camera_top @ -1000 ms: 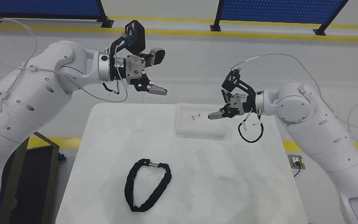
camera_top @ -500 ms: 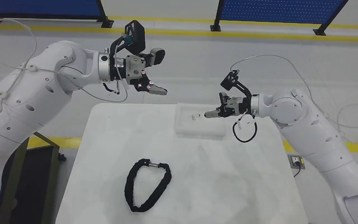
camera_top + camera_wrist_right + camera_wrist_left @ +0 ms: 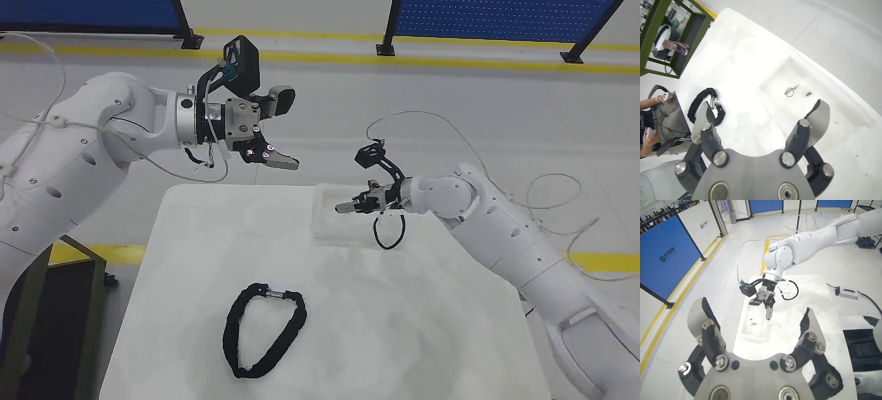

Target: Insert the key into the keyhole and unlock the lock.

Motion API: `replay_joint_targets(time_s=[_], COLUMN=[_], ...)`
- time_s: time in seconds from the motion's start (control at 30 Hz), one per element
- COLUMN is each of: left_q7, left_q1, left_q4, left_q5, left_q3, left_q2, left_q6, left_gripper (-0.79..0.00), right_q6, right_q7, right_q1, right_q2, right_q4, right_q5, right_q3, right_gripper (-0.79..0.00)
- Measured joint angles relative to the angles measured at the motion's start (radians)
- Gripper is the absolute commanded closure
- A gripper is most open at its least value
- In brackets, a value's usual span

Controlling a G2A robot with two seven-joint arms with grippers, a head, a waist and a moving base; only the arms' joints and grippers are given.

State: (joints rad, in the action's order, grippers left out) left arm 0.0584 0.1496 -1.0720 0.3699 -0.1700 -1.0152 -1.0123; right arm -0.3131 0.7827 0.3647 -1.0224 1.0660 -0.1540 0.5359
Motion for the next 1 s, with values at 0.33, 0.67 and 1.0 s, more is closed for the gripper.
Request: replay_joint_targets(time_s=[0.33,0.67,1.0], left_q7=[0.0,0.0,0.0], left_q1=[0.0,0.0,0.0], left_q4=[0.0,0.0,0.0], left_q5=[0.0,0.0,0.0], left_q3=[0.0,0.0,0.0], left_q2=[0.0,0.0,0.0], left_q6=[0.0,0.0,0.0], left_gripper=[-0.785,-0.785,-0.785], right_q6=[0.19,0.308,0.335], right_q7=[-0.072,-0.081,-0.082], right_q1=[-0.046,-0.065,-0.065], right_q2=[-0.115,-0.23,-0.269], right_q4=[-0.137,-0.27,-0.326], right_q5=[-0.034,-0.054,-0.044], right_q3=[-0.082,-0.144,-0.153], right_gripper=[-0.785,-0.785,-0.785])
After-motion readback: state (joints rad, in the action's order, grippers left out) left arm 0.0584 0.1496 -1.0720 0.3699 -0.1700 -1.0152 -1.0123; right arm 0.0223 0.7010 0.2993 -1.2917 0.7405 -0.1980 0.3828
